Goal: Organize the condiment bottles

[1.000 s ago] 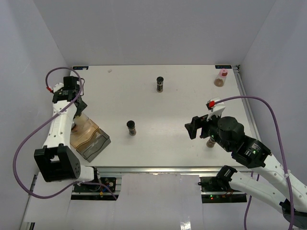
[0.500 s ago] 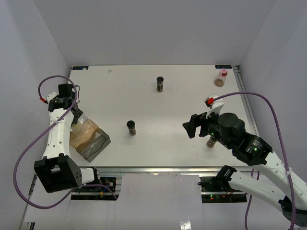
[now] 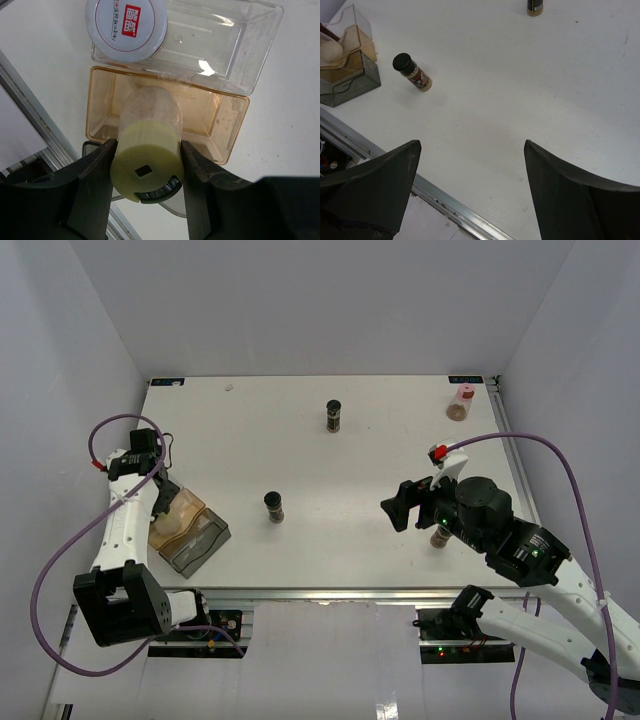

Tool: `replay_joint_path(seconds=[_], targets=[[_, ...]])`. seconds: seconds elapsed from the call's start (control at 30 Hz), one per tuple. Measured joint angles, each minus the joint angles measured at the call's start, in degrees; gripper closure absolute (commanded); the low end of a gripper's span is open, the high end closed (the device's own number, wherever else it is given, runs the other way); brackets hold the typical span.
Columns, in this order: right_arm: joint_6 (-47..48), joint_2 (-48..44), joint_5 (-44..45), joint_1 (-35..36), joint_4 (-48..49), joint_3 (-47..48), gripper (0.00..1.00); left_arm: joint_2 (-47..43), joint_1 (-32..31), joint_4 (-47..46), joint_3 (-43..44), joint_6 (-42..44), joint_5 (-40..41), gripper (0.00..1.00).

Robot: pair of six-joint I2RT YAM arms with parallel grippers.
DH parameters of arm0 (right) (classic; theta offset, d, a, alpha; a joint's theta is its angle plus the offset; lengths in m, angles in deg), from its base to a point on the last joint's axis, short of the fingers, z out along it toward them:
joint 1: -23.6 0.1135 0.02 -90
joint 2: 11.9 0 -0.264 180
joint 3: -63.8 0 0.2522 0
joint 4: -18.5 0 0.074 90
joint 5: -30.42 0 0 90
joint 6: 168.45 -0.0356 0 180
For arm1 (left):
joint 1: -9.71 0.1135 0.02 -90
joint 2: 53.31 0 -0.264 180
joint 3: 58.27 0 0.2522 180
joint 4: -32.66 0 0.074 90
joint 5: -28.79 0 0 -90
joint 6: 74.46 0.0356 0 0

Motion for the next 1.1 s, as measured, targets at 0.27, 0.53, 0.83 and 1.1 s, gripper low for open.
replay_joint_path(seconds=[0.27, 0.53, 0.83, 1.1], targets=[[-0.18, 0.0, -0.45, 0.0, -0.26, 0.0, 0.1, -3.11, 0.01, -2.38, -3.88, 0.7, -0.01, 1.0], [-0.16, 0.39, -0.68, 0.0, -0.29, 0.02, 0.1, -3.59, 0.06, -5.13, -6.87, 1.48, 0.23, 0.97], [-0.16, 1.21, -1.05, 0.0, -0.7, 0.87, 0.1, -3.3, 1.21, -7.96, -9.56, 2.11, -0.14, 0.53], [-0.16, 2.0, -1.1, 0.0, -0.7, 0.87, 0.1, -2.89, 1.43, -10.26, -11.63, 2.67, -0.25, 0.28]])
